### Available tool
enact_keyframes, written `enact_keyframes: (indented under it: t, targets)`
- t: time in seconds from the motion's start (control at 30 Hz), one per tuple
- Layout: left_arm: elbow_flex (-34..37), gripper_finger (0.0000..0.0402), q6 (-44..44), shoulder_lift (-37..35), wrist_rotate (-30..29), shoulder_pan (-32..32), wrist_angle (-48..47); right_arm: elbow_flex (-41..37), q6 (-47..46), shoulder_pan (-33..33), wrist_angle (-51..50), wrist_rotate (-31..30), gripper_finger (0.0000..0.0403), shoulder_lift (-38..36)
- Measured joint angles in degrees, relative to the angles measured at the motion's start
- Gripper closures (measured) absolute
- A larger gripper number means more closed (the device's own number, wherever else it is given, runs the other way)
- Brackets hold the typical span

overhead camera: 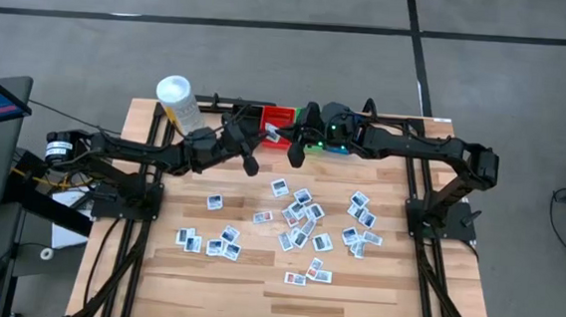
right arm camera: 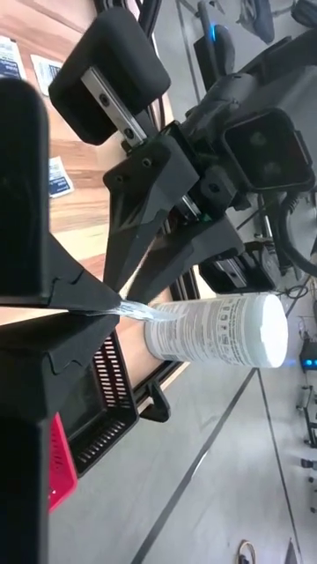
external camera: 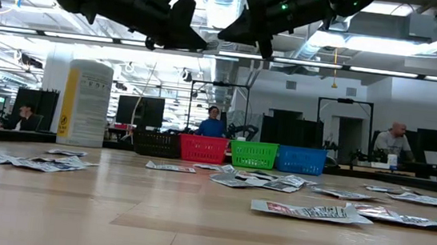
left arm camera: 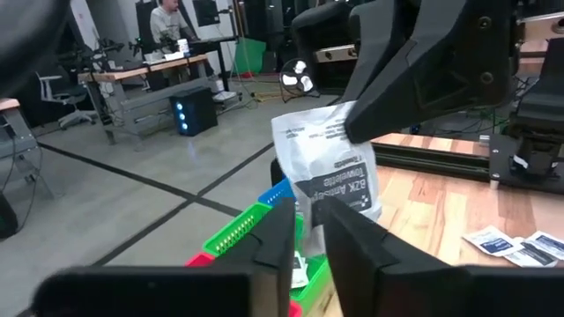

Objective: Pick & Place First Aid Supplies
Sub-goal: Put the towelette pack into the green bin

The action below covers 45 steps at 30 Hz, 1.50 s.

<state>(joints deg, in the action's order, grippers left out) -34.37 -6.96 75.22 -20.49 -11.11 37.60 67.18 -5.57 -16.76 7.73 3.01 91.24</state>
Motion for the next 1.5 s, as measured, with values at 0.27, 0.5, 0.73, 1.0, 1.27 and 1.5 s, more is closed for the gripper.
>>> enact_keyframes:
  t: [0.27, 0.5, 0.73, 1.0, 1.27, 1.5]
  targets:
    - [0.0, 0.0290, 5.9, -3.9, -0.5, -3.0, -7.8, 0.0, 0.1, -2.6, -3.2, 0.0, 0.0402, 0.0]
    - [0.0, 0.0292, 8.4, -13.0, -0.5, -4.5, -20.6, 0.0, 0.1, -8.4, -14.4, -1.3, 0.0403, 0.0]
    - [0.0, 0.0293, 9.4, -19.8, -0.4, -4.4, -29.9, 0.0, 0.0, -15.8, -23.8, -2.0, 0.0403, 0.2]
    - [0.0, 0.0293, 8.9, -20.9, -0.4, -4.4, -32.0, 0.0, -2.0, -20.4, -23.7, 6.5, 0.0403, 8.8]
    - [0.0, 0.0295, 8.8, -20.8, -0.4, -4.4, -35.4, 0.0, -4.4, -20.8, -21.5, 7.8, 0.0401, 13.1]
    - [0.0, 0.0295, 8.8, -20.8, -0.4, -4.4, -38.3, 0.0, -4.4, -20.5, -20.9, 7.6, 0.0365, 13.1]
